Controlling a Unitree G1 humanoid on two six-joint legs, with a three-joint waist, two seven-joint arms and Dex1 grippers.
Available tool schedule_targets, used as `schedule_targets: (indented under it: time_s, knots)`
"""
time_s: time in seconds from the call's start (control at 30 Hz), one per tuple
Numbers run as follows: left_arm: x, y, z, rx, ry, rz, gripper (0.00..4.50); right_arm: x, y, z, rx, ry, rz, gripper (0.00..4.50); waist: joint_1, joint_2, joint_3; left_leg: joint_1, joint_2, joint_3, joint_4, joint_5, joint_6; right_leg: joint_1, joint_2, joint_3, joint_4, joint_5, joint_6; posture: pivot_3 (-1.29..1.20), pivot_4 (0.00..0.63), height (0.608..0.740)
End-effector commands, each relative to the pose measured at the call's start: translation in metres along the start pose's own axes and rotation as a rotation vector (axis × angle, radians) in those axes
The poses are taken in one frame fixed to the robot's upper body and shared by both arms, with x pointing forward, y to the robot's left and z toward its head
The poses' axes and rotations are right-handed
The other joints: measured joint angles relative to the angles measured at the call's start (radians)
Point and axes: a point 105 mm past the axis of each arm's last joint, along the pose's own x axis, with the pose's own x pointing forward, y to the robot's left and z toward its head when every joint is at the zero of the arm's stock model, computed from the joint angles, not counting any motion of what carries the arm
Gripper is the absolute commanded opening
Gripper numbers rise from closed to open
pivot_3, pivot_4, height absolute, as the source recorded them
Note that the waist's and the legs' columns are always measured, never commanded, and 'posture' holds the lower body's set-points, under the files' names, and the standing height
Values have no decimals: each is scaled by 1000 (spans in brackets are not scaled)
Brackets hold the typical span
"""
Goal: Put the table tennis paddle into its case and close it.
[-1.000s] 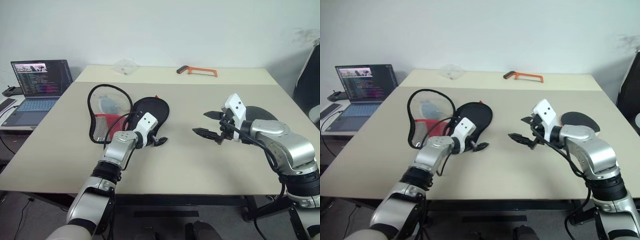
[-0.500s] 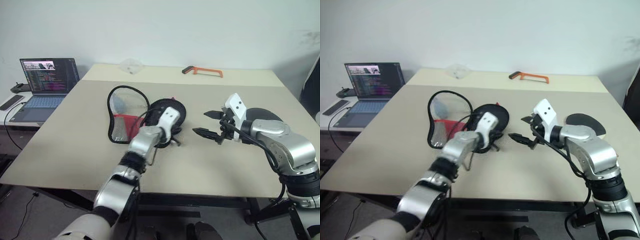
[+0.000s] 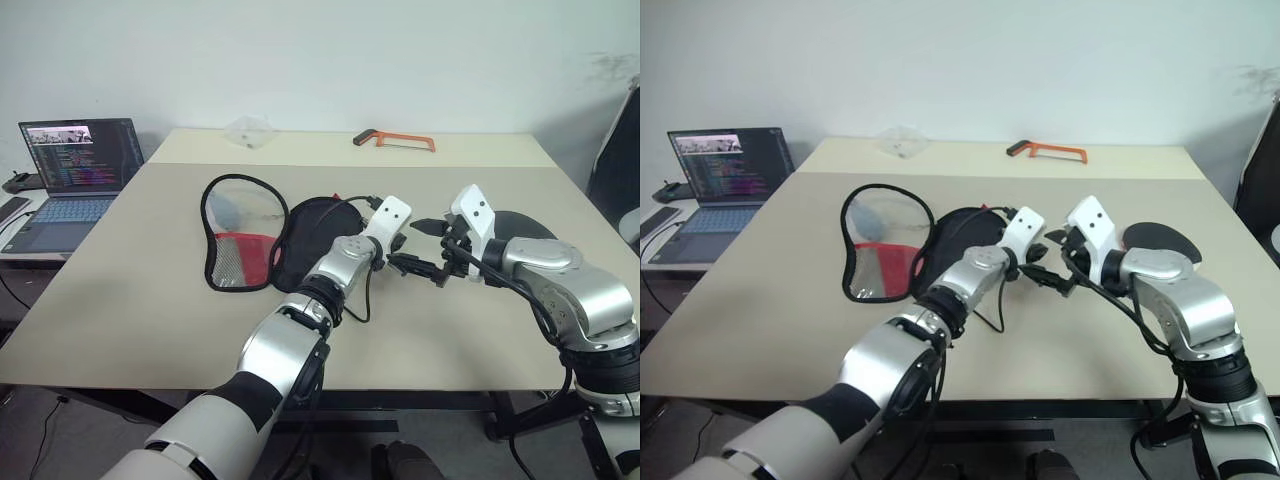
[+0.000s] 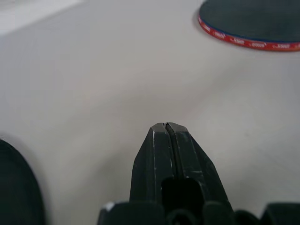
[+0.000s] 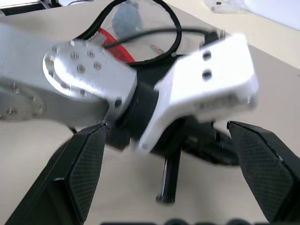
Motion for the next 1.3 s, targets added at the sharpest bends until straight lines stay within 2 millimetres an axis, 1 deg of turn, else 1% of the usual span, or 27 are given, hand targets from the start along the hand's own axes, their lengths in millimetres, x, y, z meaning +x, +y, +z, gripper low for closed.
schedule_targets:
  time_s: [0.03,0.1,0.13,0.17,0.27,0.3,0.33,0.4,0.5,0.53,0.6,0.63,0.7,0.8,0.83,0.9,0.93,1.0,1.1,1.2,1.27,1.3]
  knots:
    - [-15,29,-5,85,0,46,39,-9,-4,9,-37,-27,-31,4500,-6,0,0,0,0,0,0,0,0,0,0,0,1,0,0,0,150,740]
    - [-23,38,-15,111,24,63,39,-9,-4,8,-33,-30,-28,4500,-9,0,0,1,1,1,0,0,0,0,0,1,2,0,0,0,150,740]
    - [-26,41,-18,115,31,62,386,-8,-3,8,-30,-32,-25,4500,-9,0,0,1,1,1,0,0,0,0,0,1,3,0,0,0,150,740]
    - [-31,43,-20,114,33,60,621,-7,-2,8,-29,-33,-21,4500,-7,0,0,1,1,0,0,0,0,0,0,1,3,0,0,0,150,740]
    - [-47,53,-24,105,42,63,1700,-4,-1,8,-30,-32,-11,4500,-1,0,0,0,0,-1,1,0,-1,-1,0,1,3,1,-2,0,150,740]
    - [-57,61,-25,92,46,78,2056,-3,-1,8,-28,-34,-8,4500,0,0,0,0,0,-2,1,0,-1,-1,0,1,3,3,-5,0,150,740]
    - [-64,67,-25,82,49,88,2374,-3,-1,8,-27,-35,-6,4500,0,0,0,-1,0,-1,1,0,-1,-1,0,2,2,3,-5,0,150,740]
    - [-84,83,-28,53,60,129,3129,-2,-2,7,-28,-34,-3,4500,-3,0,0,-1,0,-1,1,0,-1,-1,0,2,2,3,-5,0,150,740]
    - [-113,101,-33,14,80,171,4219,0,-2,6,-26,-33,3,4500,-5,0,0,0,1,-2,1,0,-1,-1,-1,2,3,3,-5,0,150,740]
    - [-121,105,-33,-5,80,178,4466,0,-2,6,-26,-33,6,4500,-5,0,0,0,1,-2,1,0,-1,-1,-1,2,3,3,-6,0,150,740]
    - [-136,108,-31,-42,72,163,4466,1,-2,6,-26,-34,12,4500,-4,0,0,0,1,-3,1,0,-1,-1,-1,1,3,2,-6,0,150,740]
    - [-155,108,-31,-102,66,110,4466,2,-1,6,-23,-35,18,4500,-4,0,0,0,1,-3,1,0,-1,-1,-1,1,3,2,-6,0,150,740]
    - [-180,105,-30,-174,61,43,4466,3,-1,5,-19,-34,26,4500,-9,0,0,0,1,-3,1,0,-1,-1,-1,1,3,2,-6,0,150,740]
    - [-216,126,-52,-207,133,124,4466,5,3,2,-16,-30,50,4500,-15,0,0,0,1,-3,1,0,-1,-1,-1,1,3,2,-6,0,150,740]
    - [-223,130,-56,-204,150,144,4466,6,3,2,-15,-29,54,4500,-17,0,0,0,1,-3,1,0,-1,-1,-1,1,3,2,-6,0,150,740]
    - [-234,137,-57,-221,147,174,4466,7,4,1,-15,-27,62,4500,-19,0,0,1,1,-3,1,0,-1,-1,-1,1,3,1,-5,0,150,740]
    - [-244,149,-57,-260,123,219,4466,8,5,1,-14,-26,69,4500,-16,0,1,1,1,-4,1,0,-1,-1,-1,1,3,-1,-2,0,150,740]
    - [-260,169,-60,-323,88,303,4466,10,7,0,-13,-25,82,4500,-12,0,1,0,1,-5,2,0,-1,0,-2,0,3,-1,-2,0,150,740]
    - [-267,181,-65,-343,84,358,4466,12,8,0,-14,-23,94,4500,-12,0,1,0,1,-4,2,0,-1,0,-2,0,3,-1,-2,0,150,740]
    - [-274,196,-82,-335,138,453,4466,13,8,0,-16,-24,97,4500,-10,0,1,0,1,-4,1,0,-1,0,-2,0,3,2,-7,0,150,740]
    - [-275,201,-92,-360,154,490,4466,12,8,0,-17,-24,96,4500,-9,0,1,0,1,-4,1,0,-1,-1,-3,0,3,2,-7,0,150,740]
    - [-272,200,-97,-375,159,486,4466,12,8,1,-17,-26,95,4500,-7,0,1,0,1,-4,1,0,-1,-1,-3,0,3,2,-7,0,150,740]
